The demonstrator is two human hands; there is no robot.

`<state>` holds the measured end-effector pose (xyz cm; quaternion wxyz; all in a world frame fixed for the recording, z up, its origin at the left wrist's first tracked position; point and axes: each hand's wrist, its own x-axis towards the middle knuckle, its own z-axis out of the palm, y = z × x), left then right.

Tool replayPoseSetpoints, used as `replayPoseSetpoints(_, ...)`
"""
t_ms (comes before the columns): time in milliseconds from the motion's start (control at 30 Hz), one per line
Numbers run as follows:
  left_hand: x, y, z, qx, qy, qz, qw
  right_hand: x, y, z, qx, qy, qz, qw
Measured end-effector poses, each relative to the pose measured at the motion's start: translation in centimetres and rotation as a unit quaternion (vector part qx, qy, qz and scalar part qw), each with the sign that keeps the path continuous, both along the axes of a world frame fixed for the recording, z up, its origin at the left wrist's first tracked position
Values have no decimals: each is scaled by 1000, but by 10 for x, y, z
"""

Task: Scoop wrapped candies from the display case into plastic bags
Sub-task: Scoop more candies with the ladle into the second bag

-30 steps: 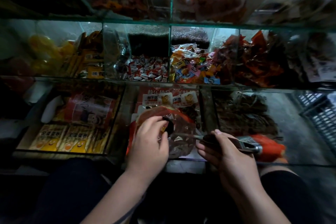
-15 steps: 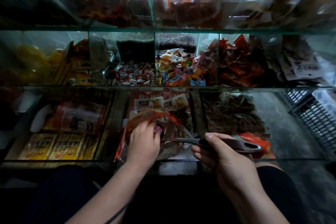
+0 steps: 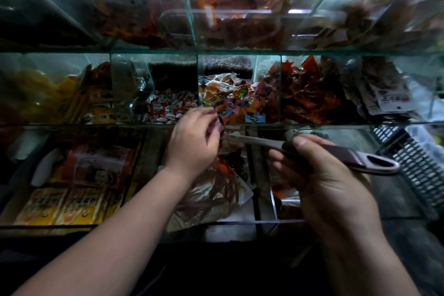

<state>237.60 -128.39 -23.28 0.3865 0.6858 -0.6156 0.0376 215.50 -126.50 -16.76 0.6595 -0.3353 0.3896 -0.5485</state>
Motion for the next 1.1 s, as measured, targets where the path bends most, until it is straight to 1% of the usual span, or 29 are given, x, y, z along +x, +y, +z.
replayPoseSetpoints(100, -7, -52, 20, 48, 5, -27, 998, -1, -20, 11, -19, -28, -40, 999)
replayPoseSetpoints(167, -15, -88, 22, 87, 14, -28, 996, 2, -34, 11, -37, -21, -64, 997)
replayPoseSetpoints(233, -22, -114, 17, 119, 23, -32, 992, 7, -46, 7, -60, 16, -86, 994)
replayPoseSetpoints(300, -26, -129, 7, 158, 34, -46, 986, 9, -57, 0, -107, 93, -103, 984)
replayPoseSetpoints(333, -27, -132, 3, 179, 41, -48, 982, 7, -61, -5, -154, 150, -103, 971)
replayPoseSetpoints(367, -27, -134, 0, 196, 53, -49, 978, 4, -65, -9, -218, 219, -99, 946)
replayPoseSetpoints(433, -24, -133, -1, 206, 80, -47, 974, -4, -67, -17, -347, 330, -81, 874)
replayPoseSetpoints(467, -23, -130, 0, 198, 91, -48, 975, -8, -68, -19, -400, 361, -65, 840)
replayPoseSetpoints(533, -21, -123, 2, 167, 121, -52, 977, -14, -69, -20, -476, 384, -34, 791)
replayPoseSetpoints(567, -21, -119, 3, 149, 139, -51, 978, -15, -65, -19, -505, 380, -26, 775)
replayPoseSetpoints(667, -21, -107, 7, 117, 195, -32, 973, -18, -50, -18, -551, 353, -29, 755)
replayPoseSetpoints(700, -21, -103, 9, 123, 207, -23, 970, -18, -46, -17, -538, 362, -39, 760)
replayPoseSetpoints(733, -20, -98, 10, 131, 217, -13, 967, -17, -51, -12, -489, 384, -24, 782)
replayPoseSetpoints(767, -18, -93, 12, 134, 230, -8, 964, -16, -59, 0, -386, 414, 30, 824)
replayPoseSetpoints(800, -15, -87, 14, 128, 248, -11, 960, -21, -59, 15, -270, 426, 155, 850)
replayPoseSetpoints(833, -12, -80, 16, 112, 266, -22, 957, -29, -60, 17, -176, 378, 227, 880)
replayPoseSetpoints(867, -8, -71, 17, 88, 280, -32, 956, -30, -55, 15, -111, 316, 238, 912)
replayPoseSetpoints(900, -3, -60, 18, 63, 287, -36, 955, -23, -46, 17, -91, 277, 253, 922)
replayPoseSetpoints(933, 2, -48, 17, 40, 288, -33, 956, -13, -33, 21, -105, 274, 264, 919)
replayPoseSetpoints(967, 8, -32, 15, 16, 283, -26, 959, -8, -10, 22, -106, 250, 246, 930)
replayPoseSetpoints(1000, 15, -16, 11, -9, 270, -16, 963, -13, -4, 23, -80, 203, 243, 945)
replayPoseSetpoints(1033, 23, 3, 6, -30, 251, 1, 968, -8, 8, 31, -45, 191, 229, 954)
replayPoseSetpoints(1067, 31, 23, -1, -42, 236, 24, 971, -10, 15, 26, -61, 217, 240, 944)
replayPoseSetpoints(1100, 40, 44, -10, -42, 229, 53, 971, -14, 27, 23, -101, 234, 272, 928)
